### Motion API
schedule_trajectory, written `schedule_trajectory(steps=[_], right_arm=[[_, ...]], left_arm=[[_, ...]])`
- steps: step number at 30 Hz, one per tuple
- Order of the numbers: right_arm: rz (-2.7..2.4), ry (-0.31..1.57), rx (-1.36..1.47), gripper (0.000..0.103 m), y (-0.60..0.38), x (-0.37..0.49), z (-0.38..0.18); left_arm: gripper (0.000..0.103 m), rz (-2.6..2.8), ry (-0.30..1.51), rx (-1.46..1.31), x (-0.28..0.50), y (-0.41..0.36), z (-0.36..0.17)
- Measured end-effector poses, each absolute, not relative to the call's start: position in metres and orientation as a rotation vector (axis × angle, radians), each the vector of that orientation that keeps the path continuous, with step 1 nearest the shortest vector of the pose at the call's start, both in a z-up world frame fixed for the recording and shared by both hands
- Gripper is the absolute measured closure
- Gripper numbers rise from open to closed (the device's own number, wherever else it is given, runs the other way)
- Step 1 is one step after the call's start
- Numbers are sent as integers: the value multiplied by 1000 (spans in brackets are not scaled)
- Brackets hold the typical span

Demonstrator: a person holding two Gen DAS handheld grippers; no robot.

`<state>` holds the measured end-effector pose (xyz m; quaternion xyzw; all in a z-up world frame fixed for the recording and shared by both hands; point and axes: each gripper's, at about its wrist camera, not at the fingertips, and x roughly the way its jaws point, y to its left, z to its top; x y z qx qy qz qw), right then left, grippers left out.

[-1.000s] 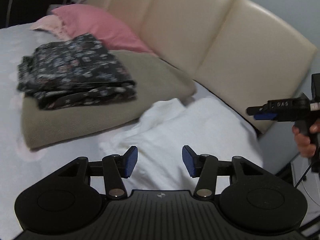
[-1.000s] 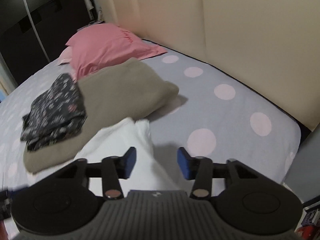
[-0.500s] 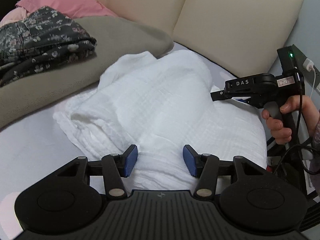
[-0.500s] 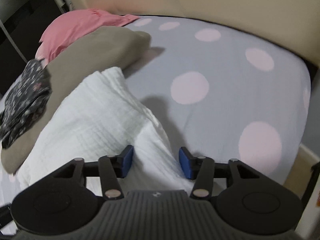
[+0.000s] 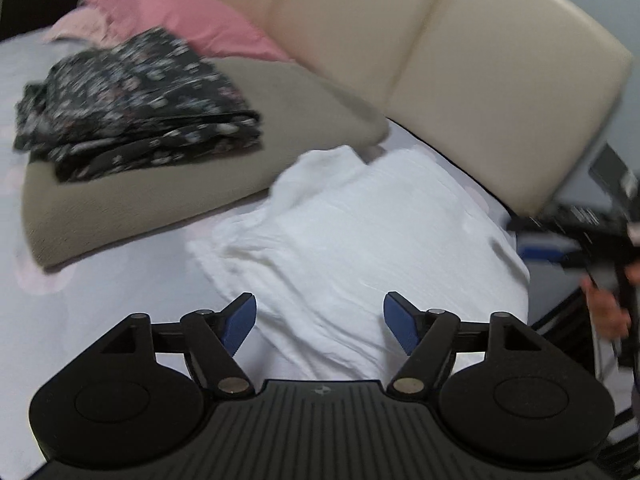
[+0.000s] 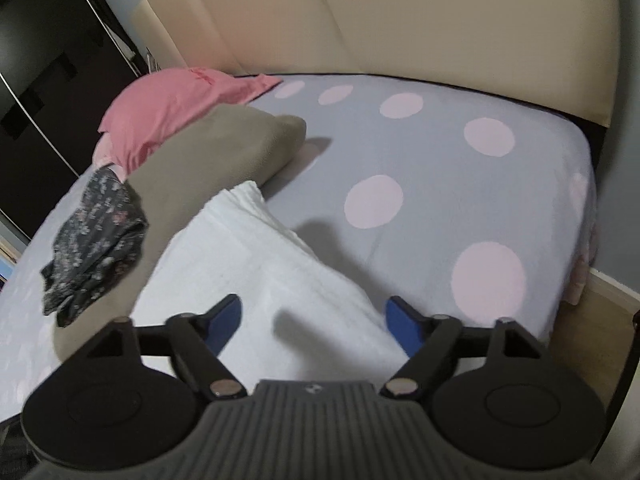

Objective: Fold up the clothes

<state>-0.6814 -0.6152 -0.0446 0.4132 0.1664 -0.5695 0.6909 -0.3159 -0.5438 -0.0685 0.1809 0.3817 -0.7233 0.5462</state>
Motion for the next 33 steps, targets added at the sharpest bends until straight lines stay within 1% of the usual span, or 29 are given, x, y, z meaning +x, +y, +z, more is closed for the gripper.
schedule_trajectory(steps=[3, 7, 12, 15, 17, 21, 22, 23, 24, 25, 28, 29, 30, 31, 32, 33], right_arm=[[-1303, 358, 965, 17, -601, -698, -51], [-1324, 315, 1080, 16, -589, -725, -77], [-1264, 227, 1206, 14, -588, -739, -111], [-1234, 210, 1239, 13, -590, -739, -127], [-1212, 184, 1258, 11, -590, -739, -134], [-1207, 180, 1250, 14, -591, -737, -137], [-1205, 178, 1249, 16, -590, -736, -136], [-1202, 174, 1246, 23, -589, -735, -134], [-1196, 168, 1245, 32, -588, -734, -132], [-1189, 163, 1247, 35, -588, -733, -130], [-1185, 169, 1260, 36, -593, -727, -132], [-1191, 166, 1261, 38, -594, -725, -133], [-1199, 154, 1257, 49, -595, -722, -134], [-1203, 143, 1253, 53, -595, -720, -133], [-1213, 143, 1237, 58, -595, -716, -131], [-1231, 157, 1205, 62, -593, -712, -127]], left_arm=[[30, -1662, 994, 395, -293, -558, -79], [30, -1650, 1088, 338, -273, -578, -98], [30, -1652, 1126, 343, -273, -600, -119], [30, -1654, 1153, 334, -274, -606, -129], [27, -1654, 1170, 321, -275, -608, -135], [26, -1650, 1193, 285, -275, -611, -143], [26, -1650, 1195, 279, -276, -611, -144], [27, -1650, 1195, 278, -277, -612, -144], [27, -1650, 1191, 281, -279, -614, -144], [27, -1649, 1186, 282, -281, -615, -144], [28, -1650, 1170, 279, -291, -618, -146], [32, -1652, 1163, 277, -294, -619, -147], [35, -1655, 1149, 277, -297, -619, -147], [44, -1660, 1139, 272, -299, -619, -147], [57, -1674, 1135, 262, -300, -619, -146], [63, -1687, 1127, 258, -300, -619, -144]])
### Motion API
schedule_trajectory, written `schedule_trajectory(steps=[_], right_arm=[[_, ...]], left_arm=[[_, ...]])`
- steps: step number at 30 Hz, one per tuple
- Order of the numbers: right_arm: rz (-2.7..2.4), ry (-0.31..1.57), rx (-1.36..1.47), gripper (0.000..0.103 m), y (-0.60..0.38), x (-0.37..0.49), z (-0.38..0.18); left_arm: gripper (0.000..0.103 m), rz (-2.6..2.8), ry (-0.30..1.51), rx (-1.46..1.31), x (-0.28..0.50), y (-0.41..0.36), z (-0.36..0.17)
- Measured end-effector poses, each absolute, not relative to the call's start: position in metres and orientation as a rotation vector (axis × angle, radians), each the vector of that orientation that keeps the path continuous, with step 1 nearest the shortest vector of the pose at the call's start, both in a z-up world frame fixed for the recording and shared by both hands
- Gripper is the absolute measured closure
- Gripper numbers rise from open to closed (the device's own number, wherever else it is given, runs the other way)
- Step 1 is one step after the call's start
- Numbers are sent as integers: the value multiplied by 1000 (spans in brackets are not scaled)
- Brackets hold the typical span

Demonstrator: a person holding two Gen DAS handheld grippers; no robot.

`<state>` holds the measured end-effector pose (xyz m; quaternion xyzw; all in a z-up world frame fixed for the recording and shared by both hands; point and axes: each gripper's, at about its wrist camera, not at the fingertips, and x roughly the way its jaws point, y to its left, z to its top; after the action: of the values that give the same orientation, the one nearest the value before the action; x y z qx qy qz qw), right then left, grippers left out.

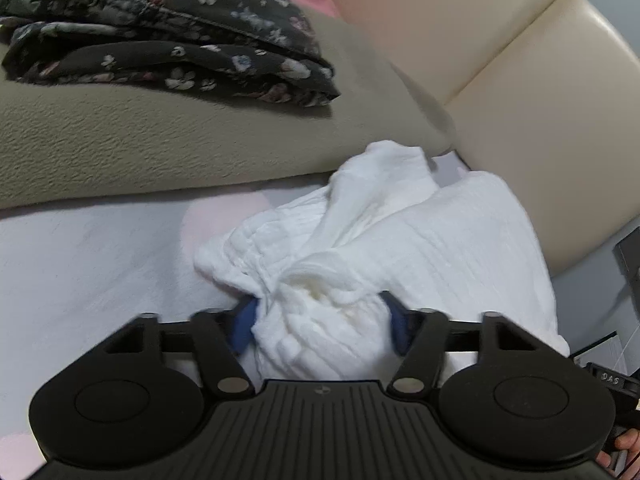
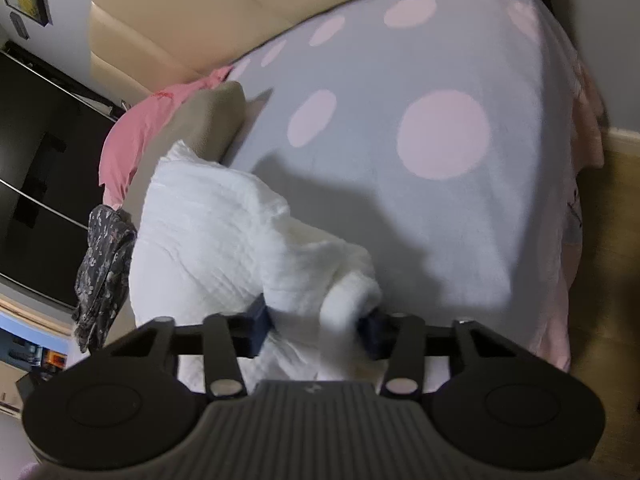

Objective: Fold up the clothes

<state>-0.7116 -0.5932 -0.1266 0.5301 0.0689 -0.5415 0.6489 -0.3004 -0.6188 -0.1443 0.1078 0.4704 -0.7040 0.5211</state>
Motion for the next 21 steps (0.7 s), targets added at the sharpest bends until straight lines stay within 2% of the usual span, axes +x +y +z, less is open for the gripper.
schedule_trajectory(steps=[2, 5, 15, 21], right_arm=[[-1260, 178, 1155, 67, -590, -705, -119], [-1293, 157, 1114, 73, -584, -705, -105], [-1328, 144, 960, 75, -582, -698, -53], [-1356, 141, 914, 75, -593, -702, -32]], left_arm=[[77, -1696, 1078, 279, -303, -618, -137], [83, -1718, 1015, 316, -308, -618, -125], [85, -1792, 784, 343, -327, -614, -70], [85, -1796, 809, 342, -337, -624, -61]])
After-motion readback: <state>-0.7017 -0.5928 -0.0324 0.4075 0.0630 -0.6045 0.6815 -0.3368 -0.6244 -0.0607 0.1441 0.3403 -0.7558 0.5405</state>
